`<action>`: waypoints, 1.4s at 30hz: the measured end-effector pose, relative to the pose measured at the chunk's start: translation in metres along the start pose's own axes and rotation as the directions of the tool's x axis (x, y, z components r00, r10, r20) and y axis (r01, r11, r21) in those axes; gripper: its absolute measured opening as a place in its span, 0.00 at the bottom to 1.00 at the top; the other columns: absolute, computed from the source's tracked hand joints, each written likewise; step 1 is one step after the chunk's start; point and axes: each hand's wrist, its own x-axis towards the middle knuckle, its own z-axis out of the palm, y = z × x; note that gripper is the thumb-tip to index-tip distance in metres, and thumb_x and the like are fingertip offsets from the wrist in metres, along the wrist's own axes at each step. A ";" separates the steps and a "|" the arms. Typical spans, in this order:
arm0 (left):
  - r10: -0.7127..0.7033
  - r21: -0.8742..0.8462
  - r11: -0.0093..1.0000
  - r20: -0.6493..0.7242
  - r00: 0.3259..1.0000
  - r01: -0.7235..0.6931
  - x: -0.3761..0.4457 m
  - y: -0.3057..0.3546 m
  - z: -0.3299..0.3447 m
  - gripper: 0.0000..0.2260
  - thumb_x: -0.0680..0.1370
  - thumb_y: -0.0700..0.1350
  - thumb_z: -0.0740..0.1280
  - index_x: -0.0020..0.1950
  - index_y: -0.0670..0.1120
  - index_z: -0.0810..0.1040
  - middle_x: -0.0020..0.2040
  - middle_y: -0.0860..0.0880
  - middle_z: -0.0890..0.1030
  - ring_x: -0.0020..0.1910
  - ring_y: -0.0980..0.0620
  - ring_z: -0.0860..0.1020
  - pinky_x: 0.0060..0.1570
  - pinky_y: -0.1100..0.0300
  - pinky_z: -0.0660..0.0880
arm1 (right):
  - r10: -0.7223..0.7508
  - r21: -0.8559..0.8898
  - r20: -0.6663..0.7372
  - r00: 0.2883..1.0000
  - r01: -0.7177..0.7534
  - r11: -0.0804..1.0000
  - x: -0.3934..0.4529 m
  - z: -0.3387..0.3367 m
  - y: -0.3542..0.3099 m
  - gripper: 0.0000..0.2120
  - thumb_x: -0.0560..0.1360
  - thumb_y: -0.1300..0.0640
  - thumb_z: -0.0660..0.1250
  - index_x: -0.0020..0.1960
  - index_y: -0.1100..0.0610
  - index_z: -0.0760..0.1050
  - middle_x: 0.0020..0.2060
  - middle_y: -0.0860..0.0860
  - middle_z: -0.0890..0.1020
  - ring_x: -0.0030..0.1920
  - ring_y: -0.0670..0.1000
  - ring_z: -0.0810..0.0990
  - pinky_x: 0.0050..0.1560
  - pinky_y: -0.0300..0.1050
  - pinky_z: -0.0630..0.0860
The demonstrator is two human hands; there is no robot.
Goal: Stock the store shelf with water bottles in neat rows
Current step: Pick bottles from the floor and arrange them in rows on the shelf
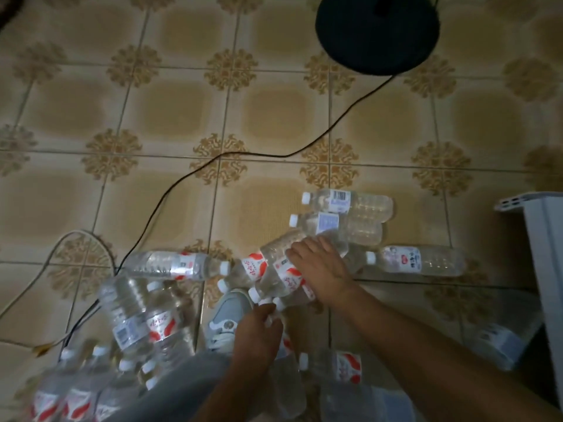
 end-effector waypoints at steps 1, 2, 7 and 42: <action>-0.017 0.003 1.000 0.011 1.000 0.017 0.002 -0.003 0.003 0.15 0.77 0.45 0.64 0.64 0.49 0.77 0.60 0.49 0.80 0.54 0.50 0.79 0.58 0.49 0.76 | -0.005 -0.020 -0.034 0.999 0.004 1.000 0.001 -0.002 0.000 0.31 0.69 0.53 0.74 0.69 0.52 0.70 0.65 0.51 0.74 0.67 0.55 0.71 0.70 0.54 0.63; -0.025 0.000 1.000 0.015 1.000 0.025 0.002 -0.004 0.004 0.16 0.77 0.45 0.65 0.64 0.49 0.77 0.60 0.49 0.80 0.55 0.49 0.79 0.58 0.49 0.76 | -0.027 -0.034 -0.040 0.999 0.026 0.999 0.002 -0.003 0.001 0.30 0.69 0.52 0.73 0.70 0.53 0.69 0.64 0.51 0.74 0.66 0.55 0.71 0.69 0.54 0.63; 0.028 -0.125 0.992 0.024 0.999 -0.025 -0.019 0.025 -0.007 0.14 0.79 0.43 0.63 0.64 0.48 0.76 0.52 0.56 0.78 0.50 0.57 0.77 0.47 0.65 0.74 | 0.135 0.249 0.014 0.991 -0.134 0.959 -0.021 -0.029 0.005 0.31 0.71 0.47 0.73 0.71 0.49 0.66 0.67 0.49 0.73 0.67 0.52 0.70 0.70 0.52 0.64; 0.814 -0.584 0.070 0.502 -0.292 -0.809 -0.770 0.237 0.165 0.28 0.75 0.31 0.58 0.68 0.58 0.72 0.56 0.59 0.80 0.47 0.65 0.77 0.41 0.72 0.71 | 0.769 0.884 -0.391 -0.505 -0.439 0.161 -0.870 -0.345 -0.053 0.32 0.67 0.37 0.74 0.67 0.42 0.66 0.59 0.43 0.78 0.58 0.47 0.79 0.59 0.49 0.78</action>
